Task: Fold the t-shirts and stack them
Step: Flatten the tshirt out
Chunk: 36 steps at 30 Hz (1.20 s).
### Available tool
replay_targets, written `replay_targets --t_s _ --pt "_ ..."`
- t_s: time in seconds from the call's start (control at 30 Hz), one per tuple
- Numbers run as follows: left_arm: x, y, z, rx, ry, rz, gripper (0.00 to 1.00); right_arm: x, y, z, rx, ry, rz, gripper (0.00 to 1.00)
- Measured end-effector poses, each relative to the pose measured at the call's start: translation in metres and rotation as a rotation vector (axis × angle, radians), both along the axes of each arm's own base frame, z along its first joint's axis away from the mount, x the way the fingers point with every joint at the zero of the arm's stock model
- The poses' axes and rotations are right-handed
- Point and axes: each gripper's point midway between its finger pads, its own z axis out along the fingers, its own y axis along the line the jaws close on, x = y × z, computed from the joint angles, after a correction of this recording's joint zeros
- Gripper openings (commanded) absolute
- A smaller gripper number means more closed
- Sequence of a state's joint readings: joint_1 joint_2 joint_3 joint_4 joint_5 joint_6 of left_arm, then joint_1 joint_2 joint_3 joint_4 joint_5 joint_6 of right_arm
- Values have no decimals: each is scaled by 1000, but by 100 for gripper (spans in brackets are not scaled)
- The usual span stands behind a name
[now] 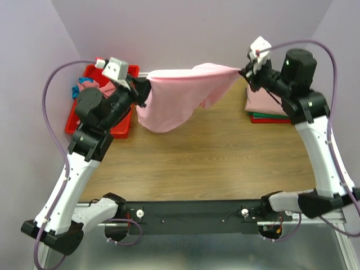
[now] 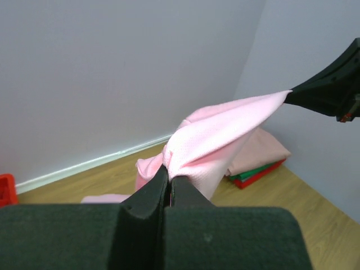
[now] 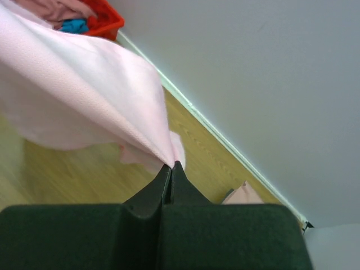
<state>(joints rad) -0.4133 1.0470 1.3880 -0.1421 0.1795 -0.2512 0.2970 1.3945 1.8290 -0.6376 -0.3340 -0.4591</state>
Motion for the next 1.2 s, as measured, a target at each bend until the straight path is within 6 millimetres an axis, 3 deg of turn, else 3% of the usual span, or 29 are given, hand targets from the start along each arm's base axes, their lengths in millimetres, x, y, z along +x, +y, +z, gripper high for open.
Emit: replay_targets --t_s 0.1,0.2,0.23,0.27,0.3,0.33,0.4,0.43,0.47,0.57,0.7,0.77,0.87,1.03,1.2 --pt "-22 -4 -33 2 41 -69 0 -31 -8 -27 -38 18 22 0" --pt "-52 -13 -97 -8 170 -182 1 -78 -23 -83 -123 75 58 1" --pt "-63 -17 -120 -18 224 -223 10 -84 -25 -93 -139 92 64 4" --pt "-73 -21 -137 -24 274 -260 30 -104 -31 -126 -186 147 86 11" --pt "-88 -28 -160 -50 349 -324 41 -117 -36 -148 -223 185 99 22" --pt "-108 -36 -187 -69 437 -392 56 -131 -42 -176 -269 243 117 45" --pt "-143 -44 -225 -99 606 -492 66 -155 -56 -219 -349 353 130 58" --pt "-156 -46 -232 -108 659 -523 69 -166 -67 -244 -400 420 130 69" --pt "-169 -47 -236 -111 704 -551 72 -175 -75 -260 -428 476 122 73" --pt "-187 -41 -219 -117 735 -572 73 -188 -88 -274 -457 535 104 76" --pt "-186 -36 -183 -101 669 -549 73 -187 -86 -272 -430 529 97 80" --pt "-177 -35 -183 -82 667 -513 73 -182 -82 -272 -403 537 96 80" --pt "-156 -36 -200 -45 702 -431 73 -169 -68 -278 -340 579 117 80" --pt "-118 -42 -235 -7 757 -324 73 -147 -37 -314 -218 783 183 80" --pt "-97 -51 -310 2 915 -250 70 -135 -26 -334 -153 881 167 80"
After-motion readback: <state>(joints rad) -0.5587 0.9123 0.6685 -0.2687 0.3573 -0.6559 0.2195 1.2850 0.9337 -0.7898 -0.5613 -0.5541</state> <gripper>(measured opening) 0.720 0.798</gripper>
